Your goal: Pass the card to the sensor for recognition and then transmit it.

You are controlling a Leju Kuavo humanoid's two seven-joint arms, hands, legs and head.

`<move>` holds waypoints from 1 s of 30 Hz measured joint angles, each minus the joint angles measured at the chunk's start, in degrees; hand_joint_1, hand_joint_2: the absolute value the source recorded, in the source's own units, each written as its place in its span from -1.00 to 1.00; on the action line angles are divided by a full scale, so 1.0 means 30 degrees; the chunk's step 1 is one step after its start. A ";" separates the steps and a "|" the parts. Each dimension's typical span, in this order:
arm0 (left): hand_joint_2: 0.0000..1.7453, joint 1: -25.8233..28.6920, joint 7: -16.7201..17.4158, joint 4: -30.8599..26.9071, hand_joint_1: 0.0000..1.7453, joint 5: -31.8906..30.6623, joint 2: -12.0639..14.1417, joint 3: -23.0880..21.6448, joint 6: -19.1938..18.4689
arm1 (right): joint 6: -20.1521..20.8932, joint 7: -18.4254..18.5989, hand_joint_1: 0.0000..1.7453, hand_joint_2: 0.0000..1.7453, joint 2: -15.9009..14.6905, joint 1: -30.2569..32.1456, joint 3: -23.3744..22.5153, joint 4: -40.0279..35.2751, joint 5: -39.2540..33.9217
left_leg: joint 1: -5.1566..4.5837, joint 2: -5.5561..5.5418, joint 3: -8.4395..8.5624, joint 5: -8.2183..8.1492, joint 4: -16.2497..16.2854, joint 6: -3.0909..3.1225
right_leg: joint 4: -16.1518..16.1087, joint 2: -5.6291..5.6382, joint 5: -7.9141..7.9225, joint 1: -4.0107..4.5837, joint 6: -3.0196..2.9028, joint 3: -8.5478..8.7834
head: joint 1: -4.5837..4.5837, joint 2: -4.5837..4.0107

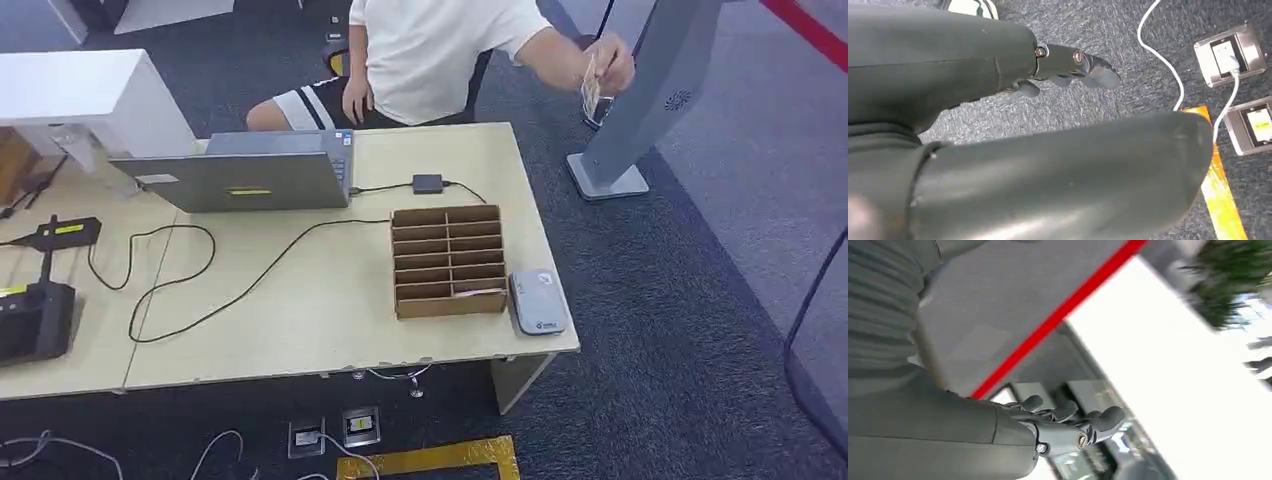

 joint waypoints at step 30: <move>-1.00 0.0021 -0.0561 0.0101 -1.00 0.2368 -0.0074 -0.0328 0.0000 | 1.0760 0.7495 -1.00 1.00 0.3596 0.2431 2.3909 -1.7096 -1.4579 | 0.0000 0.0346 -0.0264 0.0075 0.0076 -0.0012 | 0.0046 0.0360 0.0230 -0.0007 -0.0003 -0.0437 | 0.0080 0.0000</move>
